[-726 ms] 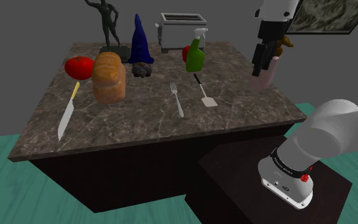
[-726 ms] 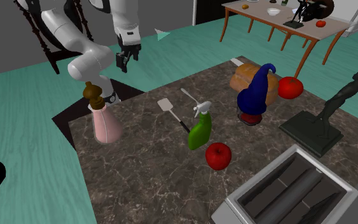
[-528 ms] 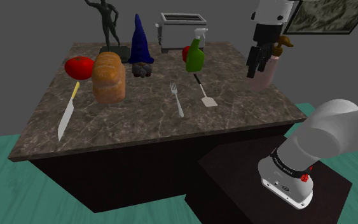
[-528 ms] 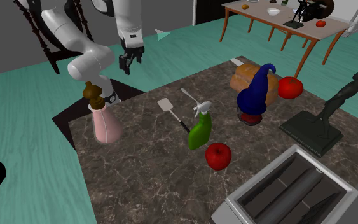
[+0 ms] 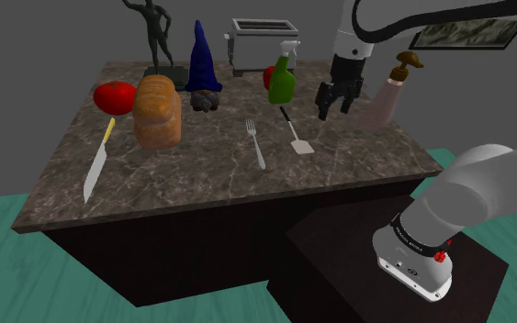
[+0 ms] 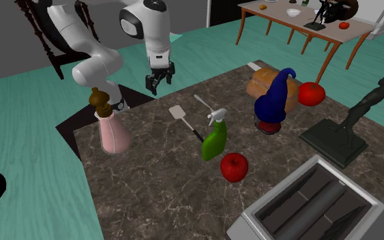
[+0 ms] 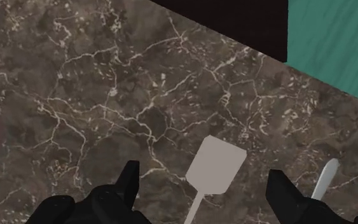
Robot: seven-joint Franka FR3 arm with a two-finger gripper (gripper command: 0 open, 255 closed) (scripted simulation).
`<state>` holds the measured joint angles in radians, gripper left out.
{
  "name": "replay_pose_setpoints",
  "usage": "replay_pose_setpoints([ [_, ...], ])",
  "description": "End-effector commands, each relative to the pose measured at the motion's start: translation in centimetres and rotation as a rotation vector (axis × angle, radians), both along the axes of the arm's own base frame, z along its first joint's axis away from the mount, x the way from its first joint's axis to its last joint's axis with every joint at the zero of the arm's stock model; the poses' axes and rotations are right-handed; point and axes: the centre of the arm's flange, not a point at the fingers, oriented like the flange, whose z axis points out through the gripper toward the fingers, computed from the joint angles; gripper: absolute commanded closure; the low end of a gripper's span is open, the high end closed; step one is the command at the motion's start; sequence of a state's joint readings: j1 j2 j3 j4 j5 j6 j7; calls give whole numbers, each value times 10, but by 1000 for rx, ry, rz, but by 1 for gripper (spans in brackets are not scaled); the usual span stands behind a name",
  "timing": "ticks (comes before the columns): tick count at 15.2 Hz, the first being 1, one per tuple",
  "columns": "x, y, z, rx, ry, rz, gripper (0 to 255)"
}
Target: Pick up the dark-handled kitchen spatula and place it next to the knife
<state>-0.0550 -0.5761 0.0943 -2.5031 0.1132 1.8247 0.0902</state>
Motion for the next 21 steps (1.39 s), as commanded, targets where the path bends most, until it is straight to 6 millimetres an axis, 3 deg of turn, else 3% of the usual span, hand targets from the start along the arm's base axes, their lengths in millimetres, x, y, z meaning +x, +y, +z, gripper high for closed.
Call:
replay_pose_setpoints([
  [1,17,5,-14,-14,-27,-58,0],
  [12,119,-1,-90,-91,-153,-362,0],
  [21,124,-2,-132,-93,-156,-369,0],
])
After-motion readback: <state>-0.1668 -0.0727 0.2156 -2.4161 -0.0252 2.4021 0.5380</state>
